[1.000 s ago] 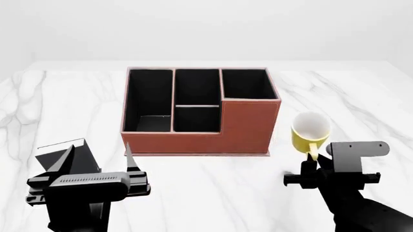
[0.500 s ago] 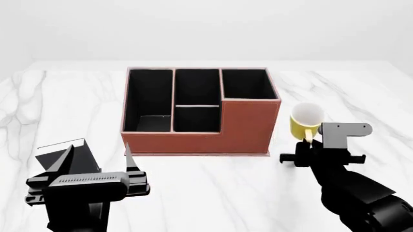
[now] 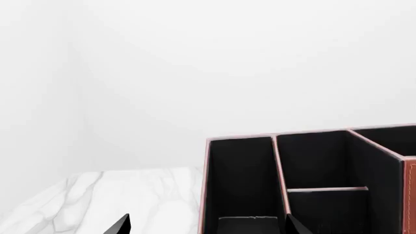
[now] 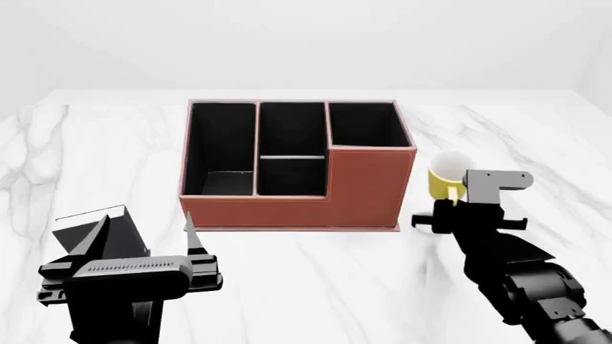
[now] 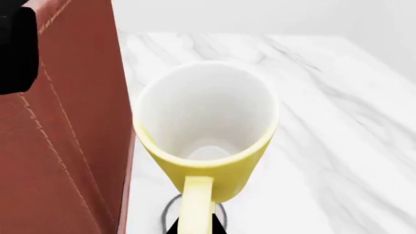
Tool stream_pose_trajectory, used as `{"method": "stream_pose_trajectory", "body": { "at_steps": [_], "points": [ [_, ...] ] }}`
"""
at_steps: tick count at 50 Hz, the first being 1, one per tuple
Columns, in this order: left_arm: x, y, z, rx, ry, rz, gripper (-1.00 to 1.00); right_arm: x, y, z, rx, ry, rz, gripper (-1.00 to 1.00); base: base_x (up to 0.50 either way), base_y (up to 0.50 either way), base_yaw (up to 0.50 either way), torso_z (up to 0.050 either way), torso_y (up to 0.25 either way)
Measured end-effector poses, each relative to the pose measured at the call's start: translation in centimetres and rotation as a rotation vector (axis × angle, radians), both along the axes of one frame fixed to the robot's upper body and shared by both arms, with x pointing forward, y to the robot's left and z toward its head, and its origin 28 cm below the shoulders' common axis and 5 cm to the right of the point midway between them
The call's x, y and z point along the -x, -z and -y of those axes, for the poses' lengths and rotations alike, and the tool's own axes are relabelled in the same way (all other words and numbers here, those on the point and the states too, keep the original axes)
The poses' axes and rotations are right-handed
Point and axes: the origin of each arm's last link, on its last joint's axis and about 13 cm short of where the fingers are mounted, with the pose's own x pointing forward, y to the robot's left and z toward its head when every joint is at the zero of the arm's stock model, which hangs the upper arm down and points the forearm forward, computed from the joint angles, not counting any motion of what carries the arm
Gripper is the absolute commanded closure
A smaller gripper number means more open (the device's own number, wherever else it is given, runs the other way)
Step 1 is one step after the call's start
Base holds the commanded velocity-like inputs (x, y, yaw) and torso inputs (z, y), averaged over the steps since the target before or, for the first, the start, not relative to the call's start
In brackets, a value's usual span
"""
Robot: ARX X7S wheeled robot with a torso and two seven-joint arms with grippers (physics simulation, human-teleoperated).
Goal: Pick up the yellow and white mug and place it to the right of the caddy.
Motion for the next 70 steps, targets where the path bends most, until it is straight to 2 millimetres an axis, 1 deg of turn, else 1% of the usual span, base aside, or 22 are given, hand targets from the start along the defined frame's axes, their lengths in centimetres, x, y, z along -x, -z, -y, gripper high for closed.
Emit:
{"method": "stream_pose_trajectory", "body": {
  "at_steps": [10,18,42,62,70],
  "points": [
    [0.0,0.0,0.0,0.000,0.000,-0.001,-1.00,-1.8,1.0,0.1,-0.009,0.011,-0.023,1.00,0.00,0.00,0.00,0.000,0.001],
    [0.0,0.1,0.0,0.000,0.000,-0.002,-1.00,-2.3,1.6,0.1,-0.007,0.018,-0.047,1.00,0.00,0.00,0.00,0.000,0.000],
    [0.0,0.1,0.0,-0.001,0.000,-0.001,-1.00,-1.7,3.2,-0.1,-0.018,0.022,-0.130,1.00,0.00,0.00,0.00,0.000,0.001],
    [0.0,0.0,0.0,-0.001,0.001,0.000,-1.00,-1.2,3.9,-0.3,-0.027,0.018,-0.173,1.00,0.00,0.00,0.00,0.000,0.001],
    [0.0,0.0,0.0,-0.001,0.001,0.001,-1.00,-1.2,3.9,-0.3,-0.034,0.022,-0.177,1.00,0.00,0.00,0.00,0.000,0.000]
  ]
}}
